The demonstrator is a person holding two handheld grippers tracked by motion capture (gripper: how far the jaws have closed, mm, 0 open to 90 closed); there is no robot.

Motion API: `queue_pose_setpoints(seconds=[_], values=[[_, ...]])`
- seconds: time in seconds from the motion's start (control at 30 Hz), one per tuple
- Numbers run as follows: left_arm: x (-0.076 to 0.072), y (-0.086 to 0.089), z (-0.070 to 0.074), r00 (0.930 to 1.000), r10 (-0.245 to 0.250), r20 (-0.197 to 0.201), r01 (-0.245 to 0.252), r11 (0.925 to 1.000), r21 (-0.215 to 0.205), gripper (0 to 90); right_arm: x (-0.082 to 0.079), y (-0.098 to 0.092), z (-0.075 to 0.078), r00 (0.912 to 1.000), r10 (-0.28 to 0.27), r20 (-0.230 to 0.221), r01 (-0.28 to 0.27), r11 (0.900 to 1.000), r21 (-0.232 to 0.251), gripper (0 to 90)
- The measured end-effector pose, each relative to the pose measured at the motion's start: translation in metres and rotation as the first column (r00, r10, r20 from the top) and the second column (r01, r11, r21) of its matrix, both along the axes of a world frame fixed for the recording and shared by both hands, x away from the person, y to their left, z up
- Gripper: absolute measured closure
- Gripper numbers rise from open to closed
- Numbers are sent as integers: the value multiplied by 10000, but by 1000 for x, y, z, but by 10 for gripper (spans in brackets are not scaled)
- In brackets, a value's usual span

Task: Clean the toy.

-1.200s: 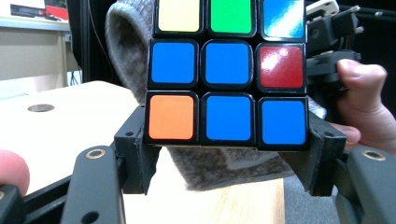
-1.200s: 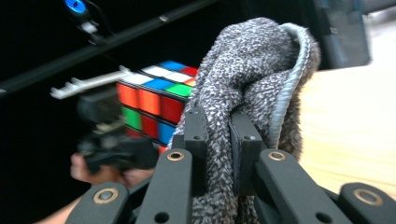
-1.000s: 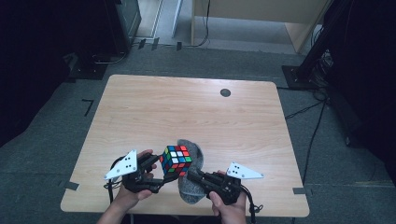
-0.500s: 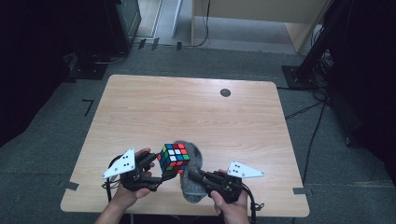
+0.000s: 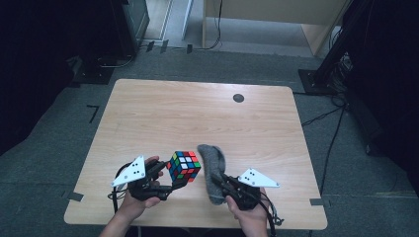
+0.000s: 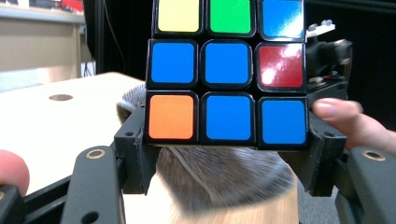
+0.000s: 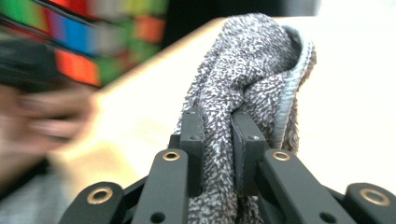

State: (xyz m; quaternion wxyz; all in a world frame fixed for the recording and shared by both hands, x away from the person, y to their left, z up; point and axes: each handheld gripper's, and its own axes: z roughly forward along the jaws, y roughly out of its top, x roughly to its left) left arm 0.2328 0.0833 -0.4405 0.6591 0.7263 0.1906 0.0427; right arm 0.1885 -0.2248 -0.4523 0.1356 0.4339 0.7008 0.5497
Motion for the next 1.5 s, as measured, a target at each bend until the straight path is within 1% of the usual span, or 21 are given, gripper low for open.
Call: queue_pose_setpoints(seconds=[0.07,0.13,0.2,0.3,0.37,0.43,0.47,0.5,0.6,0.63,0.73,0.8,0.87,0.97,1.07,1.2,1.23,1.3,1.4,1.47,1.5], values=[[2,-1,-2,9999,79,-132,-77,9999,137,339,3,-6,-6,9989,-464,-96,461,9986,-267,779],[3,-2,-3,9997,146,-214,-142,9997,190,339,7,-10,-11,9986,-506,-175,501,9985,-234,745],[5,-2,-3,9993,216,-320,-208,9995,242,339,10,-10,-14,9987,-501,-127,499,9986,-162,614],[8,-2,-5,9970,491,-605,-465,9980,428,339,12,-9,-15,9972,-608,437,629,9968,-490,438],[10,-3,-5,9944,725,-775,-677,9957,626,339,9,-8,-12,9901,-440,1332,544,9957,-755,397],[11,-5,-4,9923,865,-890,-782,9926,927,339,5,-5,-8,9736,41,2280,198,9946,-1021,369],[11,-6,-4,9916,907,-927,-813,9916,1009,339,2,-1,-6,9590,409,2803,-47,9917,-1286,350],[11,-8,-3,9907,901,-1018,-785,9906,1121,339,1,2,-5,9501,657,3051,-216,9891,-1458,331],[12,-15,-3,9869,913,-1330,-715,9866,1467,339,-3,14,-7,9107,1446,3869,-700,9772,-2004,295],[11,-17,-3,9849,955,-1444,-721,9845,1597,339,-4,17,-8,8989,1580,4087,-734,9739,-2149,282],[11,-23,-4,9792,922,-1805,-622,9843,1651,338,-8,26,-12,8460,1966,4956,-735,9636,-2569,245],[10,-28,-4,9756,834,-2033,-472,9831,1769,338,-10,30,-13,8262,2019,5260,-572,9588,-2783,234],[8,-30,-2,9739,824,-2116,-427,9817,1858,338,-10,34,-13,8165,2017,5410,-393,9542,-2965,217],[11,-30,-1,9607,851,-2642,-357,9818,1864,338,-11,35,-13,8071,1997,5557,-200,9498,-3122,209],[13,-29,-1,9518,679,-2992,-179,9858,1668,338,-12,37,-13,7957,2166,5656,-98,9383,-3456,222],[11,-33,-1,9504,396,-3085,171,9837,1791,337,-13,44,-17,7853,2521,5654,-13,9140,-4057,222],[11,-33,-2,9499,343,-3108,236,9833,1807,337,-14,44,-17,7845,2498,5675,59,9122,-4097,235],[13,-34,-1,9407,29,-3393,553,9853,1617,338,-13,44,-17,7765,2498,5785,159,9100,-4144,264],[11,-36,0,9369,-387,-3475,1001,9819,1608,337,-13,44,-18,7692,2418,5915,298,9111,-4112,318],[10,-37,1,9385,-411,-3429,1069,9787,1754,337,-15,45,-19,7579,2498,6026,380,9054,-4230,340],[11,-37,1,9352,-487,-3509,1168,9775,1758,337,-16,45,-20,7513,2570,6078,433,8999,-4340,344]])
